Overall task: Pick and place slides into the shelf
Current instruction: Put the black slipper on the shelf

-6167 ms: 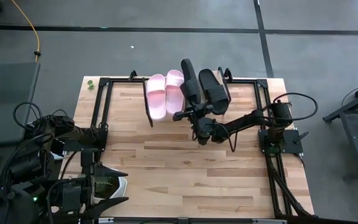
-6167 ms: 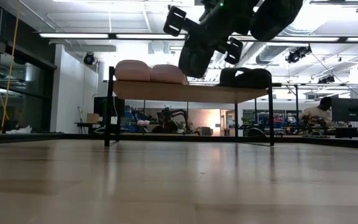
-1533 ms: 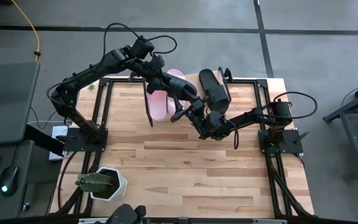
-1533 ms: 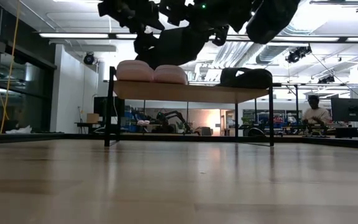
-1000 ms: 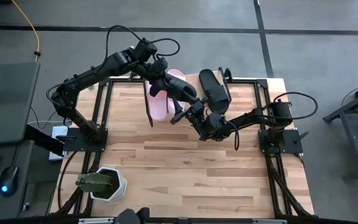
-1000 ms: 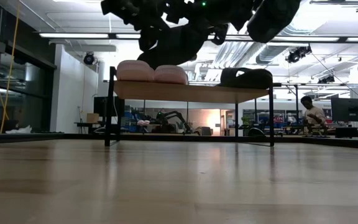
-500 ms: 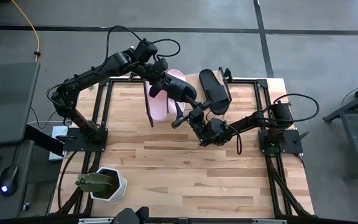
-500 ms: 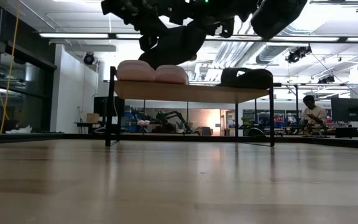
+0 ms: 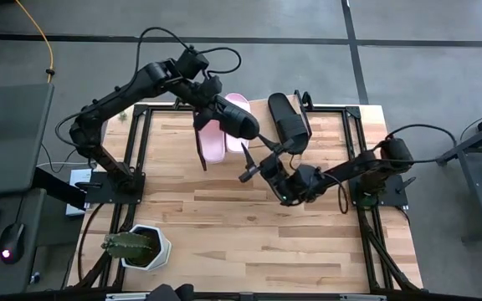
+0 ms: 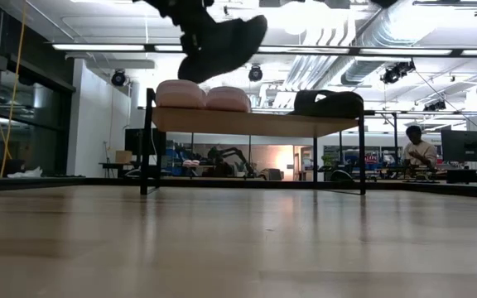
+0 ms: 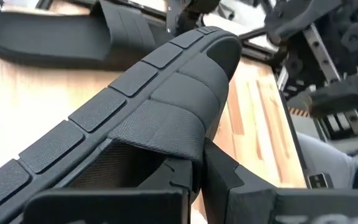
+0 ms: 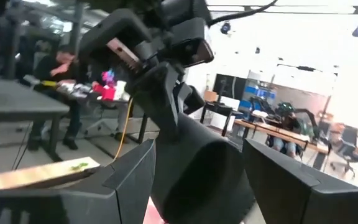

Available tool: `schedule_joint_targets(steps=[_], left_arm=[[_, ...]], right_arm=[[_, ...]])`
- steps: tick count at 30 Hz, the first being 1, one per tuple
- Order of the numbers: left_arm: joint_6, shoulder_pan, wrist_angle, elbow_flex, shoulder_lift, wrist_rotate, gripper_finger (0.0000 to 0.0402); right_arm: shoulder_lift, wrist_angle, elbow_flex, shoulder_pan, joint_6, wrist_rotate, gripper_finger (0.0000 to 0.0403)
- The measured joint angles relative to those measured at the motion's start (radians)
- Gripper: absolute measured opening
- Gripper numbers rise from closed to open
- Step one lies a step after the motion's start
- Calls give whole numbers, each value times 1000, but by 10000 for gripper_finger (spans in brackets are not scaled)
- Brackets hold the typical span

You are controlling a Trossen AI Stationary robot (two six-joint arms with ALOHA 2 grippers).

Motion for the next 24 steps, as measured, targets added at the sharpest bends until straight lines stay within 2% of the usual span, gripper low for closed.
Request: schedule_joint_targets(steps=[6, 11, 14, 19, 24], left_arm=[[48, 0, -177, 101, -1, -18, 3], [45, -1, -265, 156, -2, -17, 3], [41, -2, -314, 168, -2, 17, 2], [39, -19, -422, 176, -2, 33, 2], [24, -74, -496, 176, -2, 31, 2]], right_arm=[[-75, -229, 0, 48, -2, -18, 232], [-121, -460, 0, 70, -25, -123, 232], [-148, -566, 0, 78, 3, -164, 232], [-179, -651, 0, 84, -19, -238, 232], [-188, -706, 0, 85, -61, -377, 232]])
